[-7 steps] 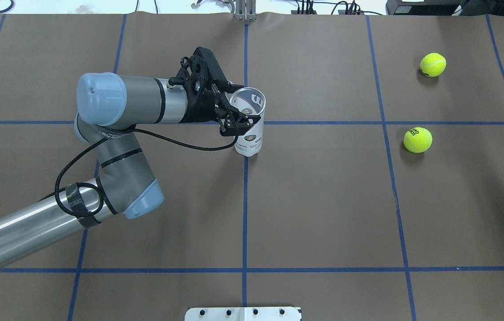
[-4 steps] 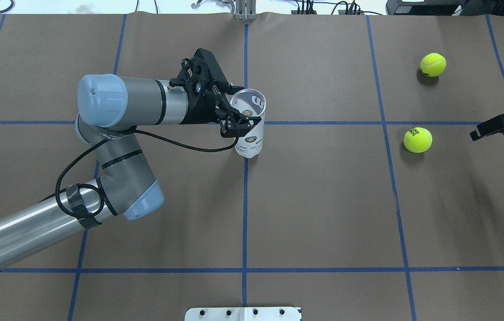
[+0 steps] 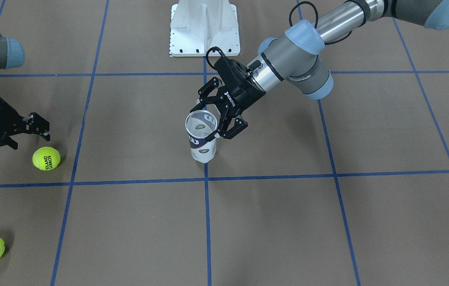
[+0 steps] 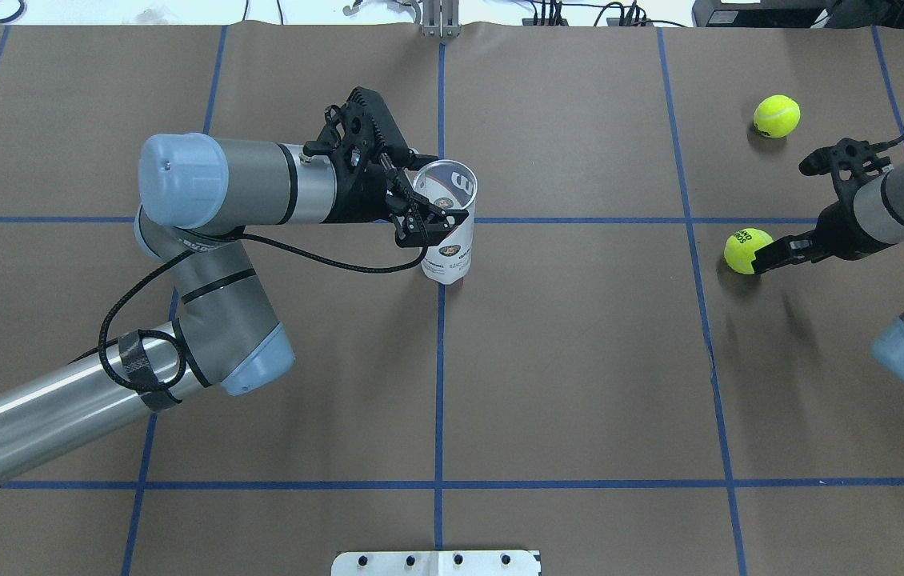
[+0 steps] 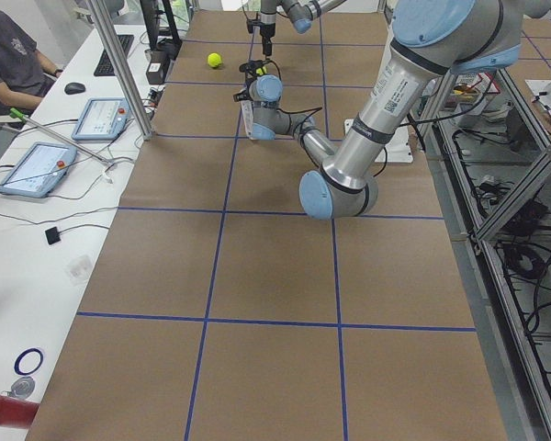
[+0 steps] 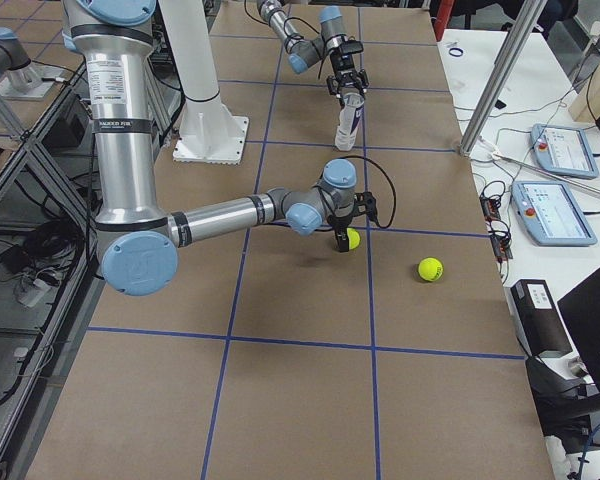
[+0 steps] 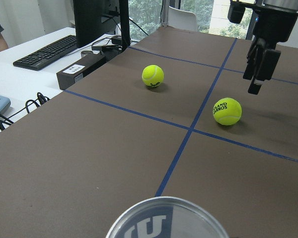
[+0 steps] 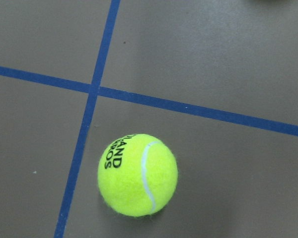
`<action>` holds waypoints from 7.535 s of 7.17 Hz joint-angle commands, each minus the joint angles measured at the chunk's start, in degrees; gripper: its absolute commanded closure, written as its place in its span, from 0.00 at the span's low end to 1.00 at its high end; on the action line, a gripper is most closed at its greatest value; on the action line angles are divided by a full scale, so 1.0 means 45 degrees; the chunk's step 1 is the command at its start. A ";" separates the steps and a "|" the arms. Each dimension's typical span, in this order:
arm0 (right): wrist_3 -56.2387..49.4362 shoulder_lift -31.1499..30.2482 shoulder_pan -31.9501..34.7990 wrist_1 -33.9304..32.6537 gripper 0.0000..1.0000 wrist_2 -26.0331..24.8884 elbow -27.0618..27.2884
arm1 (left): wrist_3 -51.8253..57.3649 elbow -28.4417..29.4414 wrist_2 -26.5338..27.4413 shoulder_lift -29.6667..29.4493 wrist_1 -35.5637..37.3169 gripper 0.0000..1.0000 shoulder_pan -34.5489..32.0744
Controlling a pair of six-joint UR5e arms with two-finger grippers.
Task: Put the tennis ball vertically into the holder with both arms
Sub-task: 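Reach the right gripper to the nearer tennis ball and grasp it, then carry the ball with the right gripper over the can's opening, then lower the ball into the can and open the right gripper, then withdraw the right gripper toward the farther tennis ball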
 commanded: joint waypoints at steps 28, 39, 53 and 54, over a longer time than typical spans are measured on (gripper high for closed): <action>0.9073 0.9964 -0.3023 -0.5909 1.00 -0.1602 0.0440 | 0.0039 0.0204 0.0019 0.0430 -0.0410 0.05 0.0117; 0.9054 0.9984 -0.3044 -0.5850 0.23 -0.1602 0.0284 | -0.0176 0.0146 0.0019 0.0430 -0.0508 0.04 0.0117; 0.5844 0.6510 0.1362 -0.4639 0.16 -0.0001 -0.0393 | -0.0488 0.0146 0.0019 0.0449 -0.0664 0.04 0.0117; 0.5116 0.6507 0.2066 -0.4639 0.15 0.0290 -0.1154 | -0.0643 0.0146 0.0019 0.0411 -0.0664 0.04 0.0117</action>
